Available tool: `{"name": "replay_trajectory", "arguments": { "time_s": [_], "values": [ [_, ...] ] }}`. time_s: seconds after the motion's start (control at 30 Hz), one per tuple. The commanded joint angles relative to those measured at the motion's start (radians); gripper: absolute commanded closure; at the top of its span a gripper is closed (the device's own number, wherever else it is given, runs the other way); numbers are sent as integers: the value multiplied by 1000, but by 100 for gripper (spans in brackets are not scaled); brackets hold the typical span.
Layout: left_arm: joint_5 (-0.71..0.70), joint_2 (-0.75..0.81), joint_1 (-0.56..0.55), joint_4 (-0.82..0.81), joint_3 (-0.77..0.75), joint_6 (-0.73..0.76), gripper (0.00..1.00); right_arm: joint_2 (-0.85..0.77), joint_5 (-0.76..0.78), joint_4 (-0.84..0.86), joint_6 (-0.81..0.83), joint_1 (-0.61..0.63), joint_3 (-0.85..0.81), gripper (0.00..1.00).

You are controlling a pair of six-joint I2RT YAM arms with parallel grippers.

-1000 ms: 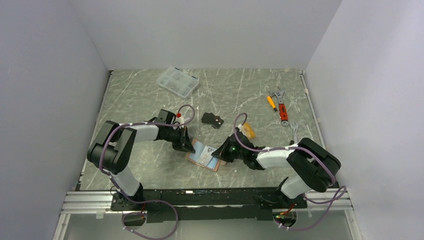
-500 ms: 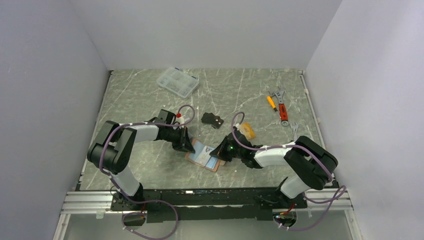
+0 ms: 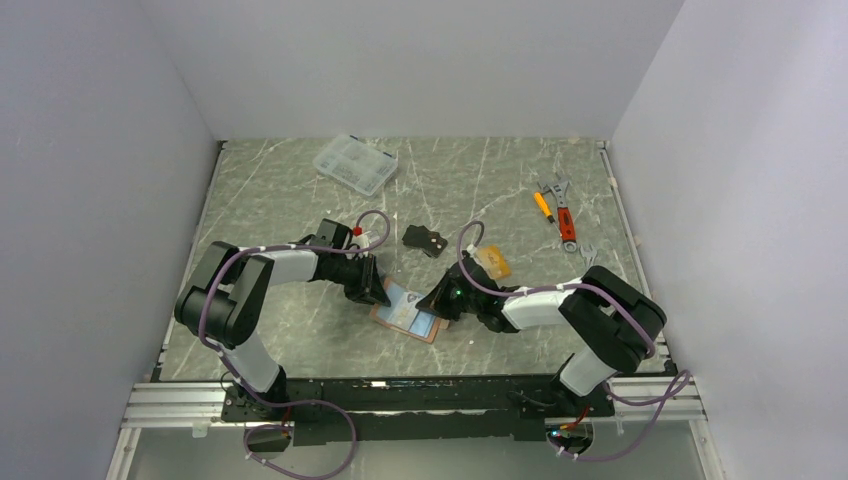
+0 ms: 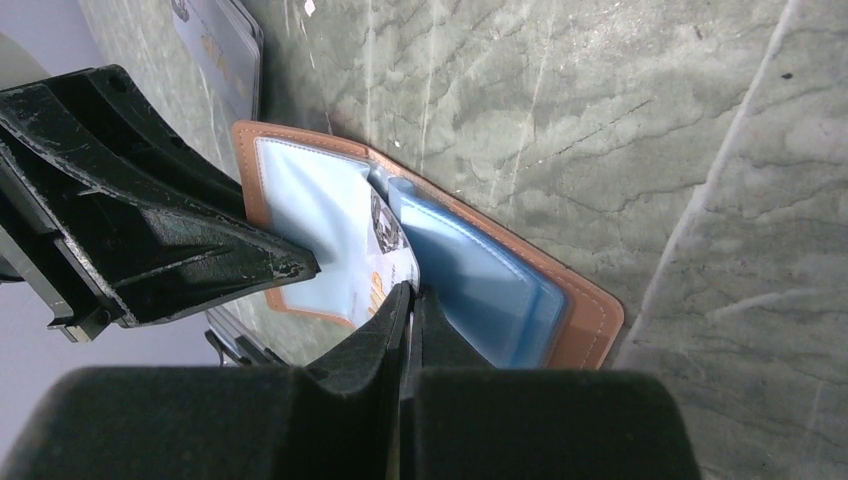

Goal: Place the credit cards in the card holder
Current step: Insert the credit card into the card holder.

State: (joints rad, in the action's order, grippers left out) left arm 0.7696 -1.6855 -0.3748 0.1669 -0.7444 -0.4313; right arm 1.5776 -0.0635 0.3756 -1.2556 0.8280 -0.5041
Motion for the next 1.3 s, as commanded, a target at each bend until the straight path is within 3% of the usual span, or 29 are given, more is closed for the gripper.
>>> {"name": "replay_trajectory", "arguments": {
  "time_s": [0.0,0.53,0.77,0.97,1.27],
  "values": [
    [40,-2,-15,3,-21,-3,79,33,54,-36,5,-2,-1,100],
    [87,-2,-38,-6,-35,-14,77,136,9,-86,4,20,-72,100],
    [123,1,-45,-36,-34,-37,74,107,28,-161,47,44,-109,81],
    [148,-2,-57,-63,-29,-55,73,84,38,-145,75,68,-121,74],
    [112,0,-61,-21,-40,-23,86,-42,61,-237,92,66,-101,62]
  ]
}}
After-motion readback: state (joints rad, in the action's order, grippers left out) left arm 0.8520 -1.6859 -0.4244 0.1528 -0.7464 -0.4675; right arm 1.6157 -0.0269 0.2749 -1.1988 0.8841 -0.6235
